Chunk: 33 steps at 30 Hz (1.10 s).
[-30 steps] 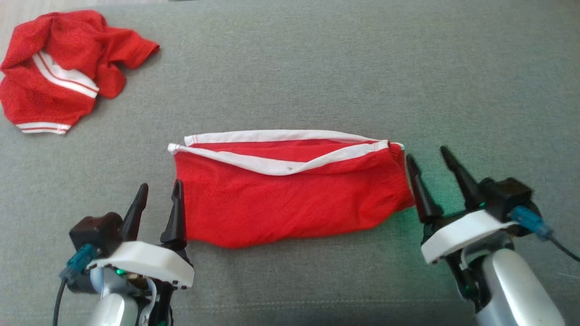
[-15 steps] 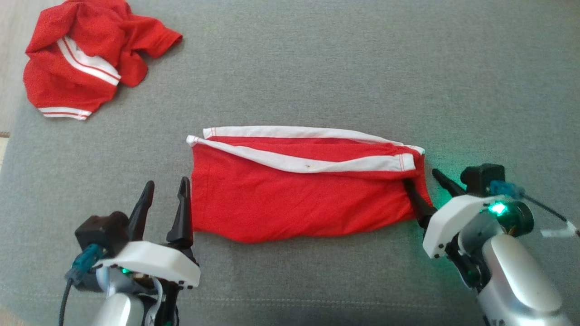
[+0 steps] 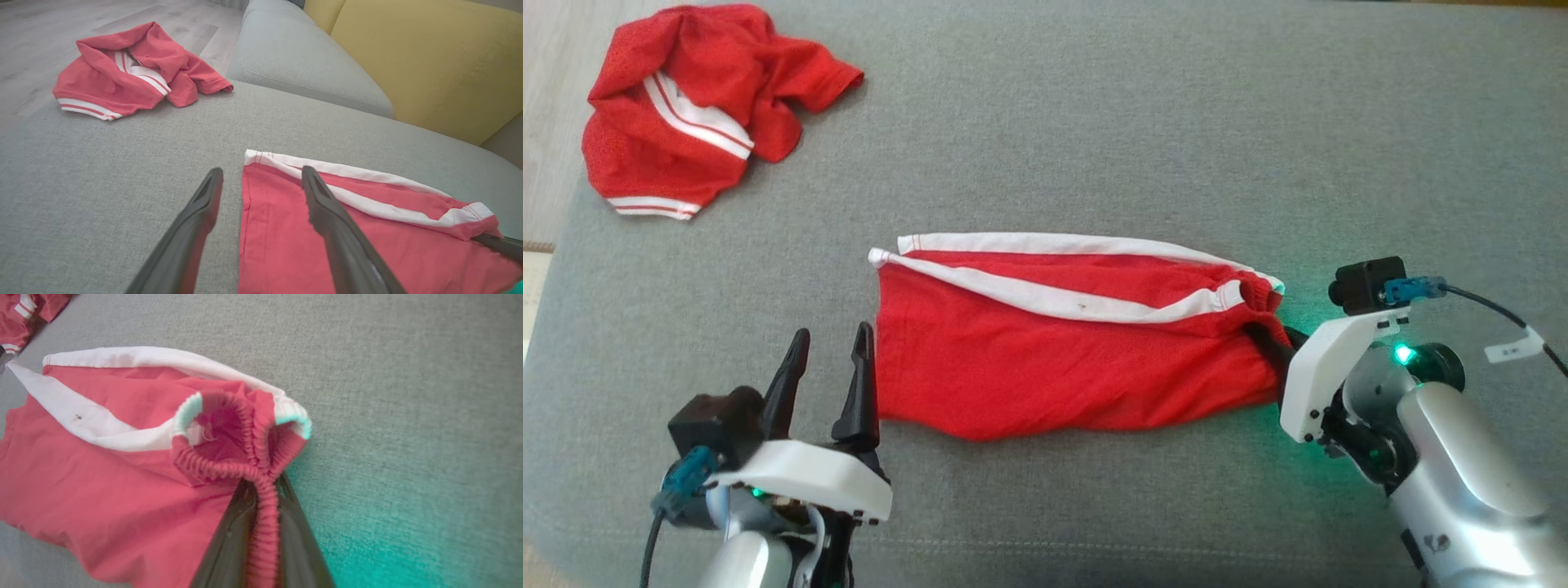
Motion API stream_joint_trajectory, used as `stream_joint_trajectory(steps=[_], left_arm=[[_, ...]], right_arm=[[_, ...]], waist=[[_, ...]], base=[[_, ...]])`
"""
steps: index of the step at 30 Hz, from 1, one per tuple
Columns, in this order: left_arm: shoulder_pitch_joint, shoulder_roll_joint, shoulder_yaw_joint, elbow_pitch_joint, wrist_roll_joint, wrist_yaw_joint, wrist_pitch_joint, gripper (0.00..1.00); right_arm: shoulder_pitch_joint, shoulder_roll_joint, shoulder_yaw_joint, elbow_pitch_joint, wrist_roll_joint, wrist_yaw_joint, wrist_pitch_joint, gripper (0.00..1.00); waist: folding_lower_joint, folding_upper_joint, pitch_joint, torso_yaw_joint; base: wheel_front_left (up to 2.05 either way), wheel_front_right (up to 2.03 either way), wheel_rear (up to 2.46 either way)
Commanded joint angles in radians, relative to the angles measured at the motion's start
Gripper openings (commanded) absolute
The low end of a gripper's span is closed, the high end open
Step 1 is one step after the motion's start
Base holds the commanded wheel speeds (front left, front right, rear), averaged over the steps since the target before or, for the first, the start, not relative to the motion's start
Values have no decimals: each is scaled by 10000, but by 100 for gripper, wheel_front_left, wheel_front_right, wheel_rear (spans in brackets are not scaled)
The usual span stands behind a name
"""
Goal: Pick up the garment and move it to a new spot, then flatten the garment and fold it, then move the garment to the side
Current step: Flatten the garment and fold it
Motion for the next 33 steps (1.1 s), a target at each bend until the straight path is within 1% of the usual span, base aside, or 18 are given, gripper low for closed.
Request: stream_joint_trajectory(steps=[1, 4, 9, 10, 11, 13, 17, 20, 23, 27, 33], left_arm=[[-313, 57, 289, -304, -33, 18, -136, 100], [-285, 64, 267, -296, -25, 25, -199, 100], [-240, 35, 249, -337, -32, 78, -298, 100], [-240, 35, 249, -337, -32, 78, -298, 100], [-242, 17, 234, -359, -40, 90, -329, 100], [-240, 3, 211, -364, -53, 90, -353, 100], [-241, -17, 169, -321, -78, 85, -394, 100], [-260, -40, 131, -274, -102, 69, -433, 100], [-284, -63, 92, -204, -123, 59, -463, 100], [-329, -95, 18, -105, -147, 36, -475, 100], [-388, -115, -40, -6, -202, 2, -513, 100]], right_arm=[[-220, -204, 210, -154, 164, 73, 111, 0], [-440, -427, 266, -241, 442, 73, 234, 0], [-868, -1139, 197, -282, 608, 73, 591, 0], [-868, -1139, 197, -282, 608, 73, 591, 0], [-1048, -1495, 49, -206, 575, 73, 751, 0], [-1193, -1827, -155, -77, 522, 73, 893, 0], [-1342, -2221, -539, 146, 476, 73, 1149, 0], [-1324, -2182, -617, 76, 680, 73, 1361, 0], [-1221, -1922, -505, -254, 1200, 73, 1694, 0], [-1038, -1603, -218, -989, 1914, 73, 2039, 0], [-684, -1253, 472, -2403, 2835, 73, 2421, 0]], waist=[[0, 0, -110, -96], [0, 0, -251, -252], [0, 0, -396, -542], [0, 0, -396, -542], [0, 0, -403, -638], [0, 0, -408, -709], [0, 0, -433, -819], [0, 0, -450, -884], [0, 0, -484, -936], [0, 0, -543, -922], [0, 0, -631, -744]], base=[[0, 0, 0], [0, 0, 0], [0, 0, 0], [0, 0, 0], [0, 0, 0], [0, 0, 0], [0, 0, 0], [0, 0, 0], [0, 0, 0], [0, 0, 0], [0, 0, 0]])
